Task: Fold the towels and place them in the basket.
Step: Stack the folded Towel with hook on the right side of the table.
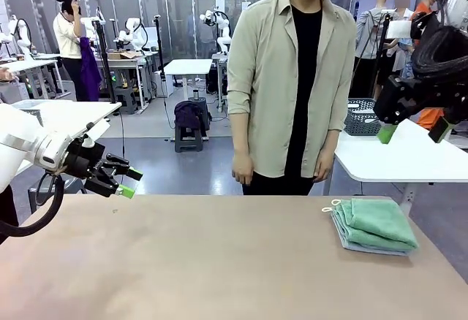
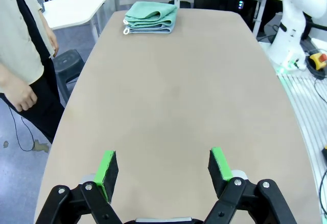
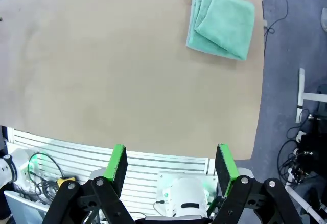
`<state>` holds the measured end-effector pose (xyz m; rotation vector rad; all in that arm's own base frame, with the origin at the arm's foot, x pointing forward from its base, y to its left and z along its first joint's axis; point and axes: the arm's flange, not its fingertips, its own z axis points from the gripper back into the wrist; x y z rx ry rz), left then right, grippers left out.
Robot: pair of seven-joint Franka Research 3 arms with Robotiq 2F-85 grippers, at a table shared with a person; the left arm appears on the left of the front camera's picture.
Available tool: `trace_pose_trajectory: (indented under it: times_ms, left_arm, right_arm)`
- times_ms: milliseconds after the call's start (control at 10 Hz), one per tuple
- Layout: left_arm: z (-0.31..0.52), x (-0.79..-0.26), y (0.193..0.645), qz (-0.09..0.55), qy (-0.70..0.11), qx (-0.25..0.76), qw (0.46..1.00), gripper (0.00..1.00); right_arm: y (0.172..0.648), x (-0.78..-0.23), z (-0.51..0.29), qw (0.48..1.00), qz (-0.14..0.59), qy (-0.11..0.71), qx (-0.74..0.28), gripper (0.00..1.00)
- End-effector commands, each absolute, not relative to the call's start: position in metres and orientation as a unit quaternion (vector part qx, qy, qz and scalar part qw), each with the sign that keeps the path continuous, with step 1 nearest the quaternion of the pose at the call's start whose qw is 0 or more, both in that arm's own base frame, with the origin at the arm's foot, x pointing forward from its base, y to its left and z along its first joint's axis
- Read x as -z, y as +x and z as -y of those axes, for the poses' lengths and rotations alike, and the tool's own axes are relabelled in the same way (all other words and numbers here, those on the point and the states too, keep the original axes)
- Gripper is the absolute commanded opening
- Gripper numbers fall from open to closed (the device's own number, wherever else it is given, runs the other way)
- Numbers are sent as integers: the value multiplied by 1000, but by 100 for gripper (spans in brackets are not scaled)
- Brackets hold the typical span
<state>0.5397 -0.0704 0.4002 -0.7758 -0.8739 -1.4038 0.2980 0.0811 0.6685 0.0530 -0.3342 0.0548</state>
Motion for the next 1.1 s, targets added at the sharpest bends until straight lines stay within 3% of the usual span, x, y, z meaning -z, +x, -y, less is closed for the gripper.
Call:
trace_pose_trajectory:
  times_ms: [0,1000]
  left_arm:
    - [70,-403,539,379,-342,605,611,90]
    - [70,-403,539,379,-342,605,611,90]
  right_arm:
    - [301,-667,-81,986,163,26,-27,86]
    - [301,-667,-81,986,163,26,-27,86]
